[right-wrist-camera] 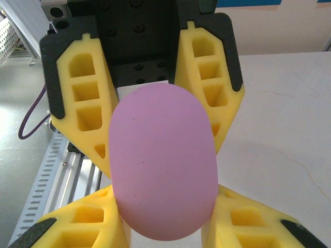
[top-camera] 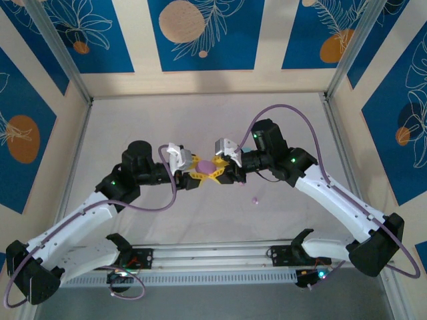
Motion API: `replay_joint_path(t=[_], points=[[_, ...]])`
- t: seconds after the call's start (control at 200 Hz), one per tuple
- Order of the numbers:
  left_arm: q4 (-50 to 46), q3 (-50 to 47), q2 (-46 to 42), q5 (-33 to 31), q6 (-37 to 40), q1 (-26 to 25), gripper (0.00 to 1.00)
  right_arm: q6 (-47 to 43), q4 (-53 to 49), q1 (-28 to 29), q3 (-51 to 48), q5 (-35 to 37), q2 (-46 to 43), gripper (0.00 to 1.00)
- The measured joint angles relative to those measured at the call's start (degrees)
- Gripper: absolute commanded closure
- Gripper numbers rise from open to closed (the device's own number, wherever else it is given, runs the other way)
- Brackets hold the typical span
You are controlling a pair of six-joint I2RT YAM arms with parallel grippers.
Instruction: Insert the wireless bluetooth earbuds into the charging case
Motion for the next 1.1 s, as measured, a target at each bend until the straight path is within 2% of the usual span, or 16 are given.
replay_joint_path(t=[0.15,0.33,0.455,0.66,1.1], points=[[-0.09,0.13,0.07,0.07,-0.02,0.00,0.65,0.00,0.00,-0.07,0.00,0.00,-0.20,0.67],[0.48,0.17,0.04,0.04,-0.09,0.00,0.68,2.03,0.17,-1.01,0.00,-0.96,-0.22,0.51],[2.56,-0.26,-0.02,-0.02,-0.68,0.00,0.70,5.29,0.07,-4.00,0.00,-4.42,-0.24,0.47],[5.16,-1.07,-0.04,0.48,-1.40,0.00,0.71,9.97,-0.72,-6.47,0.33,-8.39,-0.22,0.44],[10.40,-1.77,0.44,-0.28,-4.76,0.44,0.71,20.98,-0.66,-6.93,2.34,-6.01,0.50,0.43]])
